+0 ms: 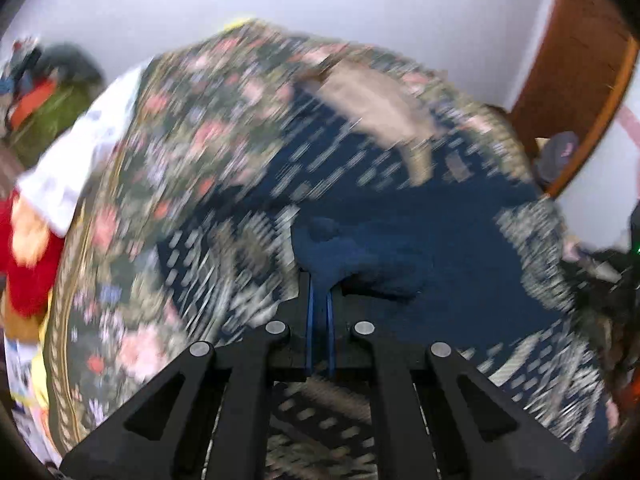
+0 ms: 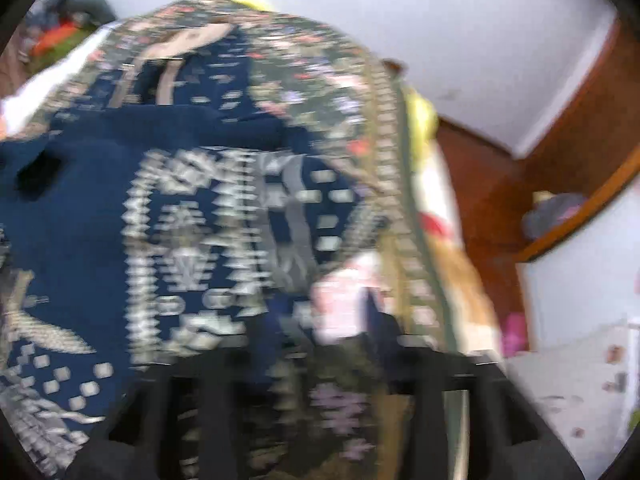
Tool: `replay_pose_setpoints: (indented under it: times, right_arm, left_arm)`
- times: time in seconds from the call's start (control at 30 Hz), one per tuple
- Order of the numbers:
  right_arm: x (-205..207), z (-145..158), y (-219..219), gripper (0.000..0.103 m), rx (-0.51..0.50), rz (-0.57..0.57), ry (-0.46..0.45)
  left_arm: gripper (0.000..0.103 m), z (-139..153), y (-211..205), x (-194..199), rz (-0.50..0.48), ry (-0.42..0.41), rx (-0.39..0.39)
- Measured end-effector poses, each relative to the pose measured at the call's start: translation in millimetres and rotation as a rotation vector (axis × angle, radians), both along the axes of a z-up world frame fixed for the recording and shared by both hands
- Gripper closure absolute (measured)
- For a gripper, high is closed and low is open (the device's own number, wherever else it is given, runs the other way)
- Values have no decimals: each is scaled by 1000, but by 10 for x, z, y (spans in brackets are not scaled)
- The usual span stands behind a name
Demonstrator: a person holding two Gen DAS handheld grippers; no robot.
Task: Fold large clothes
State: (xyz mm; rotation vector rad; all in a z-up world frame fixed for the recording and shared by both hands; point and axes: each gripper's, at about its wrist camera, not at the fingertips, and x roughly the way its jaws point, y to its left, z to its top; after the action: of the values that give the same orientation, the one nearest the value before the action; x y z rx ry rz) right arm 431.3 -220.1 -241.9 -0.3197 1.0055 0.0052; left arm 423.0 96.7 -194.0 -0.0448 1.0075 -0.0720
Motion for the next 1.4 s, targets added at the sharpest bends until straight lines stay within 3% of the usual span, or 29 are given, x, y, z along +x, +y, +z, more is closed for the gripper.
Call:
replay_pose_setpoints:
  times: [0.03, 0.13, 0.2, 0.23, 0.3, 0.43, 0.57, 0.6, 0.77, 0.83, 0.87, 0.93, 1.0, 1.17, 1.3, 1.4]
  right_arm:
    - [-4, 4, -6, 23, -31, -8, -25]
    - [9, -19, -114, 22, 24, -13, 0]
    - [31, -11, -181, 22, 76, -35, 26]
    - [40, -7, -200, 22, 92, -45, 36]
    - [53, 16, -206, 22, 112, -56, 45]
    - [16, 127, -102, 22, 110, -26, 17]
    - [-57, 332, 56, 21, 150, 25, -35]
    - [-65, 358, 92, 21, 164, 38, -37]
    - [-77, 246, 283, 21, 178, 94, 13]
    - [-53, 100, 322, 21, 153, 101, 50]
    - [-54, 21, 331, 21, 144, 101, 76]
    - [-46, -97, 329, 20, 145, 95, 103]
    - [-64, -115, 291, 17, 175, 87, 89]
    - [-54, -48, 231, 17, 201, 85, 104]
    - [-29, 101, 189, 17, 199, 81, 58]
    - [-20, 210, 170, 17, 208, 70, 21]
  left_arm:
    - [99, -140, 142, -50, 18, 32, -10]
    - [96, -439, 369, -204, 22, 114, -59]
    - [78, -612, 459, -300, 18, 165, -86]
    - [74, -657, 475, -338, 11, 171, -84]
    - [66, -655, 441, -446, -15, 156, -50]
    - [64, -451, 271, -559, -77, 105, 31]
    - [36, -186, 25, -551, -122, 11, 38]
    - [36, -155, -48, -515, -131, -6, 45]
    - [37, -377, -345, -118, -116, 36, 120]
    - [49, -539, -380, 5, -87, 84, 104]
    - [60, -582, -392, 25, -77, 95, 100]
    - [73, -640, -405, 51, -59, 95, 98]
    - [94, -619, -411, 44, -58, 84, 110]
    - [97, -255, -100, -53, 26, 2, 65]
    - [97, 109, 377, -126, 98, -62, -24]
    - [97, 192, 696, -145, 155, -74, -43]
